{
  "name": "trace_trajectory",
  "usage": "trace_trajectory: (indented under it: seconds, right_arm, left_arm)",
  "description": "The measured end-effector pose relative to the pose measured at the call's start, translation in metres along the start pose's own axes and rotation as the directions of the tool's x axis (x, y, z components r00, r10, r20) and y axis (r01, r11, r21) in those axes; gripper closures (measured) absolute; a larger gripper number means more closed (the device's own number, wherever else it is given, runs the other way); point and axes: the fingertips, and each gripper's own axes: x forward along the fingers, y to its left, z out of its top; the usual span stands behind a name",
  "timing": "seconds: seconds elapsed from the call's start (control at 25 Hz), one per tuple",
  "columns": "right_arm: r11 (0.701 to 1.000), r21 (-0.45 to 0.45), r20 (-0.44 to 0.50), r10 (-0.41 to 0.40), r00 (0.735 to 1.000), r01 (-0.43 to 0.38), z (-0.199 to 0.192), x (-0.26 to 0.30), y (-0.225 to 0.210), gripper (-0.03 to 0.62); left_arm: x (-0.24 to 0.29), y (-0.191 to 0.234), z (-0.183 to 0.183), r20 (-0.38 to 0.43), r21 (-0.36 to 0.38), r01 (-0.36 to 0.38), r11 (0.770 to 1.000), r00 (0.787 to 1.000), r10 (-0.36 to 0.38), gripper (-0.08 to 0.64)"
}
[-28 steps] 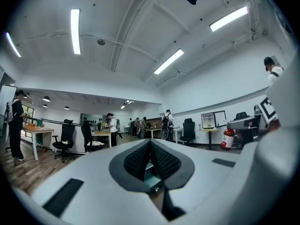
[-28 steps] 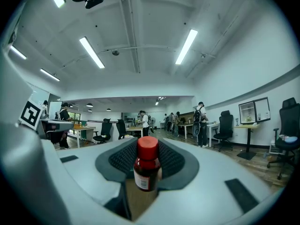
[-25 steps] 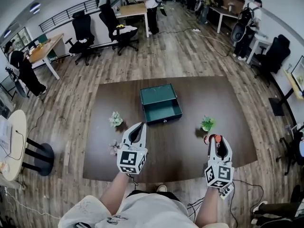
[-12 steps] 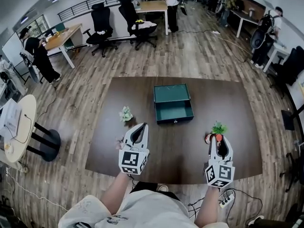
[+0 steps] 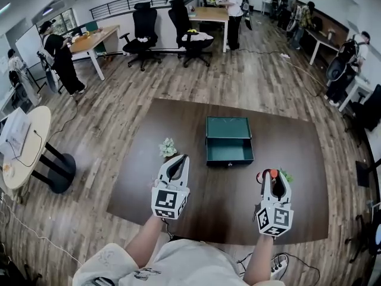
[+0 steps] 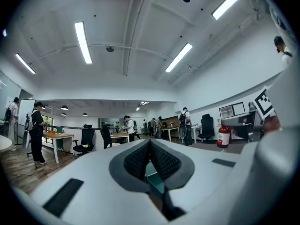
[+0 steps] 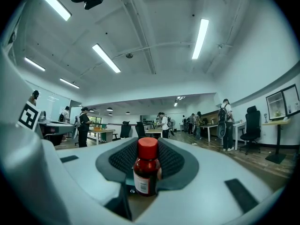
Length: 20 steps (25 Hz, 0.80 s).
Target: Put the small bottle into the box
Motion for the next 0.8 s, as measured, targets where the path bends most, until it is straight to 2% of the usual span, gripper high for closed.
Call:
trace_trajectory:
  seconds: [0.2, 0.8]
  right_arm:
    - [0.999, -0.019, -0.003, 0.025, 1.000, -0.025, 0.004, 0.016, 0.013, 0.462]
    - [1.000, -0.014, -0.052, 0.023, 0.998, -0.024, -0.013, 0.020, 0.015, 0.463]
  left_arm:
    - [0.007, 0.013, 0.000, 0.010, -0.018, -0.013, 1.000, 1.000, 0.014, 0.557]
    - [0.006, 0.017, -0.014, -0.018, -0.037, -0.015, 0.999, 1.000, 0.014, 0.558]
